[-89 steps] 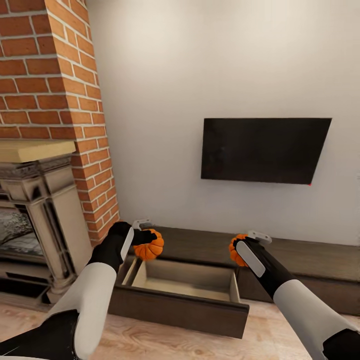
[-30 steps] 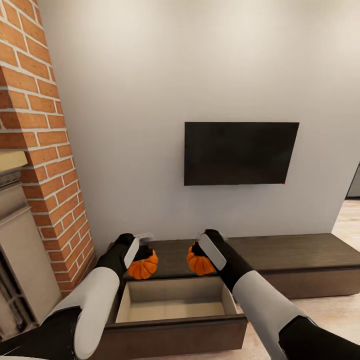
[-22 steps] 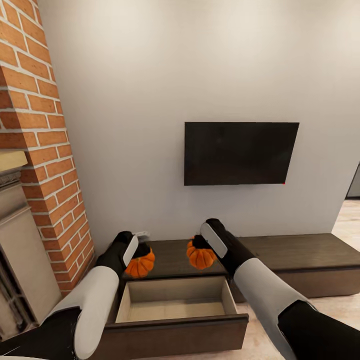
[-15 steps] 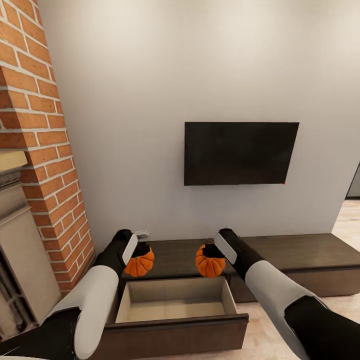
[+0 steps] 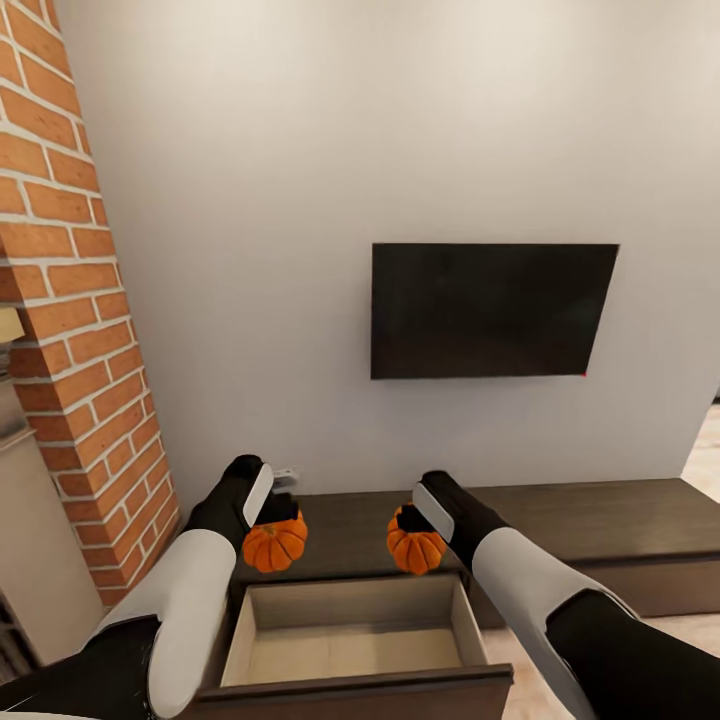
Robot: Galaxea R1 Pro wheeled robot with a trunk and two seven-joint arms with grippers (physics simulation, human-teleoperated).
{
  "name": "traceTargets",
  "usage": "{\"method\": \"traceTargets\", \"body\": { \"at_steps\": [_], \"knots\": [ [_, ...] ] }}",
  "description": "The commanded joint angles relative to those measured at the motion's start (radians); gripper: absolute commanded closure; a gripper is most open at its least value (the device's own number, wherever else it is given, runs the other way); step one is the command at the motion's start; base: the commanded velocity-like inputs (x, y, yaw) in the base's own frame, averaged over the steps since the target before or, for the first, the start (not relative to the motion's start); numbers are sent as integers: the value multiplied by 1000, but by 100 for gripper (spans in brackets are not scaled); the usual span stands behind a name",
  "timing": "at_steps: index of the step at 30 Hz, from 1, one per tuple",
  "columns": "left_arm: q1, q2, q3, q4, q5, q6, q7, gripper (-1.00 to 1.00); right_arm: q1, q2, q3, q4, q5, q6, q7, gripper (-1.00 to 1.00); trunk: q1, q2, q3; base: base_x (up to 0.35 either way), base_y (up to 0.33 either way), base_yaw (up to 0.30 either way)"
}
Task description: Place each of the two pumpkins and all three candles from the living room inside a cabinet in the living room (use any cabinet), then make sure every cabinet is closed, and position the cauldron so it is next to a table in the living room.
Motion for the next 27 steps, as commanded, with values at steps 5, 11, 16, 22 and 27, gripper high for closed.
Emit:
{"method": "traceTargets", "body": {
  "at_steps": [5, 11, 16, 22, 27],
  "knots": [
    [-1, -1, 6, 5, 10, -30, -2, 100, -1, 1, 6, 20, -10, 1, -7, 100, 1, -1, -1, 177, 0, 0],
    [-1, -1, 7, 13, 68, -44, -3, 100, -1, 3, 7, 35, -12, -5, -6, 100, 1, -1, -1, 24, 0, 0],
    [-1, -1, 8, 21, 104, -47, -2, 100, -1, 4, 10, 28, -12, -16, -6, 100, 20, -36, -17, 2, 0, 0],
    [-1, -1, 8, 84, 107, -93, -1, 100, -1, 6, 8, 21, -12, -23, -6, 100, 43, -78, -36, 0, 0, 0],
    [-1, 2, 8, 153, 107, -119, 0, 100, 0, 7, 6, 24, -15, -38, -6, 100, 62, -113, -52, 0, 0, 0]
  ]
}}
